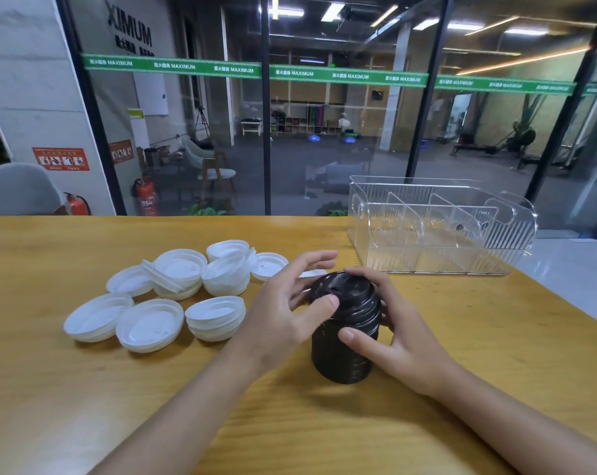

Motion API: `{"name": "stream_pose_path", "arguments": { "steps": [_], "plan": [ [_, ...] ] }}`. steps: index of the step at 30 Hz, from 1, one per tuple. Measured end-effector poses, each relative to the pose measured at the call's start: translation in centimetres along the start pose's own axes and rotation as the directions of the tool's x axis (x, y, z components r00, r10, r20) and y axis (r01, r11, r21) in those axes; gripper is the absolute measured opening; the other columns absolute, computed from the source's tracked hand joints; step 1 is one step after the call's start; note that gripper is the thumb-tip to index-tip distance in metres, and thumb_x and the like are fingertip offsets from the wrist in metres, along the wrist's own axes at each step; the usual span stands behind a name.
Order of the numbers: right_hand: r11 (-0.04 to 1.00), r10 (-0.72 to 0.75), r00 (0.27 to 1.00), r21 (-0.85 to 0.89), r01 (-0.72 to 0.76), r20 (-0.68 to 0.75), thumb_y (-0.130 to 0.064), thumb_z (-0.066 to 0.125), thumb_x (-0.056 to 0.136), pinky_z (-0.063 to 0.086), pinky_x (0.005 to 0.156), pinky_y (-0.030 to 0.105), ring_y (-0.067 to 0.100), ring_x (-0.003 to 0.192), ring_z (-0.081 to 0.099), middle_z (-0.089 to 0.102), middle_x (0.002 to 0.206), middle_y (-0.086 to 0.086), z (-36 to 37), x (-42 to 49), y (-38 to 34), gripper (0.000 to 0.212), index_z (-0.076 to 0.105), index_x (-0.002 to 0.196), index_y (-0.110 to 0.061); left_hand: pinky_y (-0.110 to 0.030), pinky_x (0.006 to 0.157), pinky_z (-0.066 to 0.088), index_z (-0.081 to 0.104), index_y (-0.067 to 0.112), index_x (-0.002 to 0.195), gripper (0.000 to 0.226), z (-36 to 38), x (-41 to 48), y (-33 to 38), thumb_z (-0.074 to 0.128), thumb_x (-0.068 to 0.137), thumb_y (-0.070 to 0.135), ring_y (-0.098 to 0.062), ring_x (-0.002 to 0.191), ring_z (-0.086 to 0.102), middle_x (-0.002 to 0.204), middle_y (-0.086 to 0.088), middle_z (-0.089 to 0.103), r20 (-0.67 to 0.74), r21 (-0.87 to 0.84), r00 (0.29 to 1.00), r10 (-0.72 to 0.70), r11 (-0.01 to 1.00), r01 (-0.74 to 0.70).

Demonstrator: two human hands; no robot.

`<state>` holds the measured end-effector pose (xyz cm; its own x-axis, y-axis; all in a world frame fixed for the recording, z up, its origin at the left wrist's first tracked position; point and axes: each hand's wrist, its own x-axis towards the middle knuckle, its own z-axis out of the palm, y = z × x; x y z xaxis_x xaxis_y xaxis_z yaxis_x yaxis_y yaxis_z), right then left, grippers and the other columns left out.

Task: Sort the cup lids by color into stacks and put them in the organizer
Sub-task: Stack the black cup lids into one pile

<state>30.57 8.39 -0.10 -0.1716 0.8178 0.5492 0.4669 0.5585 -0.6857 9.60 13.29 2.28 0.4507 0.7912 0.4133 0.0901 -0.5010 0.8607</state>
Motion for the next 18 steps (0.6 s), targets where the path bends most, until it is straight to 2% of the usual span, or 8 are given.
{"name": "stream_pose_path", "arguments": {
  "steps": [4,6,8,12,15,18],
  "plan": [
    [1.0,-0.006,1.0,0.014,0.006,-0.01,-0.025,0.079,0.088,0.056,0.097,0.026,0.012,0.121,0.069,0.067,0.133,-0.018,0.01,-0.04,-0.02,0.066,0.046,0.145,-0.029,-0.04,0.105,0.056,0.062,0.046,0.131,0.064,0.71,0.11,-0.09,0.082,0.072,0.061,-0.006,0.125,0.065,0.123,0.013,0.067,-0.092,0.051,0.996,0.014,0.999,-0.01],
    [1.0,-0.003,1.0,0.017,0.003,-0.006,-0.026,0.079,0.088,0.056,0.098,0.026,0.012,0.121,0.069,0.067,0.134,-0.019,0.0,-0.06,-0.02,0.069,0.044,0.147,-0.03,-0.044,0.1,0.057,0.062,0.046,0.13,0.066,0.74,0.16,-0.05,0.083,0.069,0.062,-0.007,0.121,0.065,0.118,0.014,0.07,-0.126,0.088,0.991,0.04,0.996,-0.029],
    [1.0,0.008,1.0,0.027,-0.008,-0.001,-0.032,0.08,0.088,0.055,0.099,0.025,0.012,0.121,0.069,0.067,0.134,-0.02,0.0,-0.11,-0.13,0.078,0.038,0.153,-0.035,-0.047,0.099,0.056,0.06,0.042,0.132,0.066,0.47,0.18,0.07,0.082,0.071,0.055,-0.008,0.121,0.066,0.12,0.016,0.073,-0.129,0.09,0.99,0.062,0.995,-0.05],
    [0.999,0.024,1.0,0.032,-0.025,0.013,-0.041,0.076,0.088,0.055,0.101,0.028,0.012,0.121,0.07,0.067,0.133,-0.023,-0.04,-0.16,-0.54,0.085,0.028,0.158,-0.042,-0.046,0.109,0.052,0.057,0.038,0.138,0.064,0.1,0.07,0.27,0.08,0.079,0.036,-0.008,0.125,0.067,0.127,0.015,0.074,-0.064,0.074,0.995,0.071,0.995,-0.066],
    [1.0,0.021,1.0,0.01,-0.021,0.014,-0.033,0.079,0.09,0.056,0.102,0.034,0.012,0.124,0.068,0.067,0.135,-0.02,-0.1,-0.13,-0.51,0.08,0.033,0.156,-0.038,-0.043,0.113,0.05,0.057,0.035,0.14,0.064,0.17,0.08,0.11,0.079,0.081,0.024,-0.008,0.129,0.064,0.129,0.01,0.073,-0.038,0.073,0.996,0.077,0.995,-0.074],
    [1.0,0.011,1.0,0.003,-0.011,0.009,-0.03,0.079,0.089,0.056,0.102,0.036,0.014,0.128,0.066,0.064,0.14,-0.017,-0.09,-0.17,-0.41,0.075,0.041,0.154,-0.033,-0.038,0.113,0.05,0.057,0.034,0.14,0.066,0.29,-0.01,0.0,0.08,0.079,0.021,-0.008,0.128,0.064,0.127,0.012,0.073,-0.033,0.067,0.996,0.087,0.994,-0.085]
  ]
}}
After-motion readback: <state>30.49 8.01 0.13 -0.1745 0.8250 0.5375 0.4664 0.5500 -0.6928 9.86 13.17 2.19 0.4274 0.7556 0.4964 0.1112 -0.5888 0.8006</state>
